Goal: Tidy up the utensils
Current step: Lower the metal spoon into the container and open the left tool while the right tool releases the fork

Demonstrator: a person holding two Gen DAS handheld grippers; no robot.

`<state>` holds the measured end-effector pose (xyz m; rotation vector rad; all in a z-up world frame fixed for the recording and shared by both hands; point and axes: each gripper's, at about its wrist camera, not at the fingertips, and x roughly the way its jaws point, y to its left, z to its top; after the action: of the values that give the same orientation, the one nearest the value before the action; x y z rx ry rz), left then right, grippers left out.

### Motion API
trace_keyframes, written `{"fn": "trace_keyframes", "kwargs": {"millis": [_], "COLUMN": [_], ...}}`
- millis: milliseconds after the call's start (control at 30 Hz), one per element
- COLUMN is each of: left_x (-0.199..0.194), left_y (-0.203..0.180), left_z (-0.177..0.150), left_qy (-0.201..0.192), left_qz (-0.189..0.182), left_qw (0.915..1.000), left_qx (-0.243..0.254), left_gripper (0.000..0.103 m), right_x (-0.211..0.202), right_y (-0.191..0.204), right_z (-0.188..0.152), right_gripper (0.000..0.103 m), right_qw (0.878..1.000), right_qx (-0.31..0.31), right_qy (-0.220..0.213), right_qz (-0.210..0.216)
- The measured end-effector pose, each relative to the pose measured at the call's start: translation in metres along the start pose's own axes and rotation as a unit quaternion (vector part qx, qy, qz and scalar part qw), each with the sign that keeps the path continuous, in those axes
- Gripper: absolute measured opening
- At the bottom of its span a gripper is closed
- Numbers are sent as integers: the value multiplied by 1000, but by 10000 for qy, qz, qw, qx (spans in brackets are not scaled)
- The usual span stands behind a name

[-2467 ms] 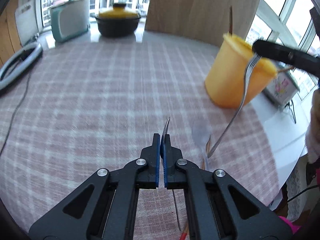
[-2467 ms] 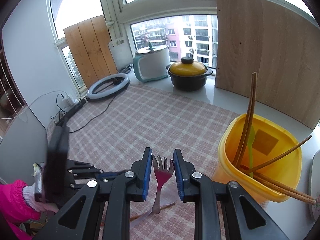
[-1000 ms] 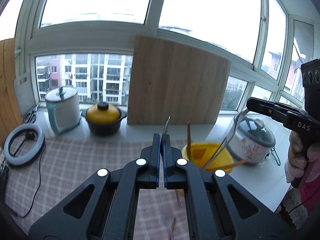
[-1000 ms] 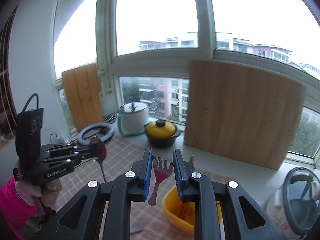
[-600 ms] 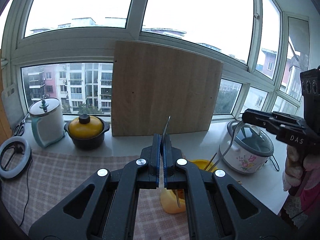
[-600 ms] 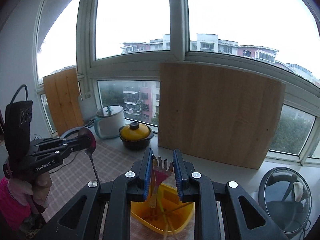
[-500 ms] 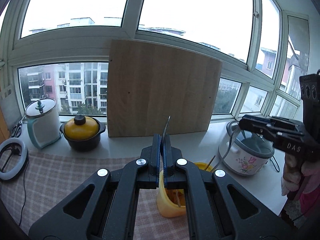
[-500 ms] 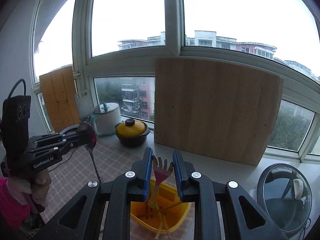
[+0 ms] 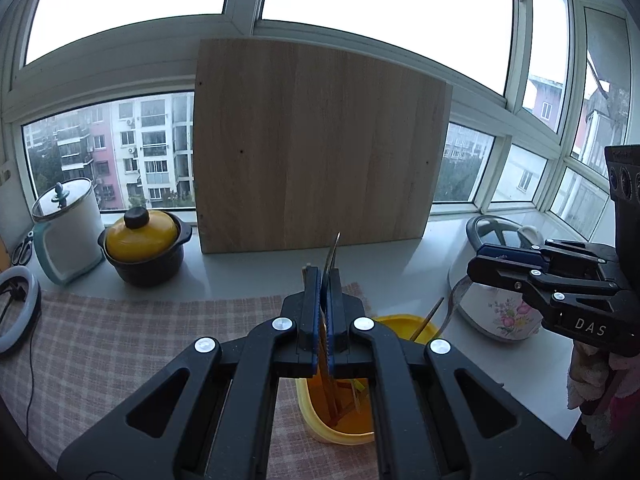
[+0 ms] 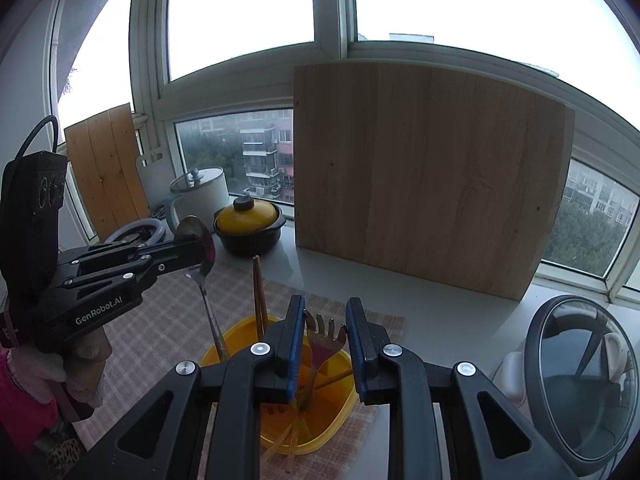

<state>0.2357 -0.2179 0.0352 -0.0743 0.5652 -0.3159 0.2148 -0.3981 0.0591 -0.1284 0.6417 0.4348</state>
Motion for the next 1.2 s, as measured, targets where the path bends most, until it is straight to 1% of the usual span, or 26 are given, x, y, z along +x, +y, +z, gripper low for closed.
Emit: {"fn": "trace_keyframes", "kwargs": {"millis": [267, 467, 700, 867, 1000, 1067, 1100, 1133, 1167, 1200], "left_x": [10, 14, 16, 16, 15, 14, 13, 11, 9, 7], "left_y": [-3, -2, 1, 0, 1, 2, 3, 5, 6, 6], "left_z": [-15, -22, -28, -30, -31, -31, -31, -31, -31, -31], "left_qy": [176, 293, 449, 496, 557, 579, 591, 580, 551, 530], "left_qz": [72, 96, 57, 20, -40, -62, -79, -106, -111, -104], "left_qw": [9998, 9995, 9989, 9987, 9983, 9982, 9980, 9980, 9982, 9983], "left_qx": [6, -30, -150, -127, -136, -166, -188, -214, -222, -220], "left_gripper": [0, 0, 0, 0, 0, 5, 15, 27, 32, 36], "right_x": [17, 25, 34, 36, 33, 31, 29, 28, 26, 24], "right_y": [-6, -4, -9, -10, -11, -10, -10, -10, -9, -9], "right_z": [-5, -8, -15, -18, -16, -15, -14, -14, -14, -14], "right_gripper": [20, 20, 20, 20, 21, 26, 28, 30, 31, 38], "right_qw": [9996, 9993, 9977, 9970, 9971, 9976, 9977, 9978, 9979, 9980], "right_qx": [88, 79, 273, 345, 416, 387, 385, 392, 405, 412], "right_qy": [194, 328, 577, 645, 584, 539, 516, 500, 482, 469], "right_qz": [168, 179, 217, 237, 268, 209, 194, 179, 152, 126]}}
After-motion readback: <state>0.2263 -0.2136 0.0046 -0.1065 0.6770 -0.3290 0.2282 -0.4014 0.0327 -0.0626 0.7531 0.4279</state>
